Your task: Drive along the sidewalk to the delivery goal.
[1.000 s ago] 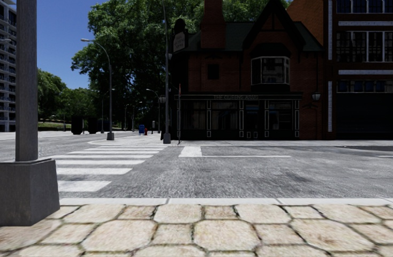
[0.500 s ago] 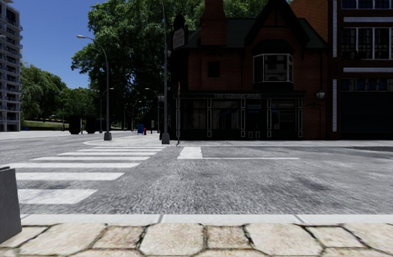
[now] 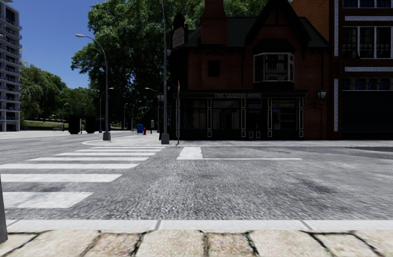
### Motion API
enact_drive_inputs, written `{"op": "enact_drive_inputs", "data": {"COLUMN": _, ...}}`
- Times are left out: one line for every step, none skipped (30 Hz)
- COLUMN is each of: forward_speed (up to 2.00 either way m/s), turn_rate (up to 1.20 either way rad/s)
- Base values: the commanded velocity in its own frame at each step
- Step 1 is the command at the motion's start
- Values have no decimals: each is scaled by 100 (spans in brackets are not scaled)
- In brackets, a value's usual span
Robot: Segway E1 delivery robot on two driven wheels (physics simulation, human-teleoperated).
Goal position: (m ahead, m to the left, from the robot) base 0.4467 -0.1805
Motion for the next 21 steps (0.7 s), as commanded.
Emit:
{"op": "enact_drive_inputs", "data": {"forward_speed": 0, "turn_rate": 0}}
{"op": "enact_drive_inputs", "data": {"forward_speed": 0, "turn_rate": 0}}
{"op": "enact_drive_inputs", "data": {"forward_speed": 0, "turn_rate": 0}}
{"op": "enact_drive_inputs", "data": {"forward_speed": 0, "turn_rate": 0}}
{"op": "enact_drive_inputs", "data": {"forward_speed": 0, "turn_rate": 0}}
{"op": "enact_drive_inputs", "data": {"forward_speed": 0, "turn_rate": 0}}
{"op": "enact_drive_inputs", "data": {"forward_speed": 0, "turn_rate": 0}}
{"op": "enact_drive_inputs", "data": {"forward_speed": 0, "turn_rate": 0}}
{"op": "enact_drive_inputs", "data": {"forward_speed": 0, "turn_rate": 0}}
{"op": "enact_drive_inputs", "data": {"forward_speed": 0, "turn_rate": 0}}
{"op": "enact_drive_inputs", "data": {"forward_speed": 0, "turn_rate": 0}}
{"op": "enact_drive_inputs", "data": {"forward_speed": 0, "turn_rate": 0}}
{"op": "enact_drive_inputs", "data": {"forward_speed": 0, "turn_rate": 0}}
{"op": "enact_drive_inputs", "data": {"forward_speed": 0, "turn_rate": 0}}
{"op": "enact_drive_inputs", "data": {"forward_speed": 0, "turn_rate": 0}}
{"op": "enact_drive_inputs", "data": {"forward_speed": 0, "turn_rate": 0}}
{"op": "enact_drive_inputs", "data": {"forward_speed": 0, "turn_rate": 0}}
{"op": "enact_drive_inputs", "data": {"forward_speed": 0, "turn_rate": 0}}
{"op": "enact_drive_inputs", "data": {"forward_speed": 0, "turn_rate": 0}}
{"op": "enact_drive_inputs", "data": {"forward_speed": 0, "turn_rate": 0}}
{"op": "enact_drive_inputs", "data": {"forward_speed": 0, "turn_rate": 0}}
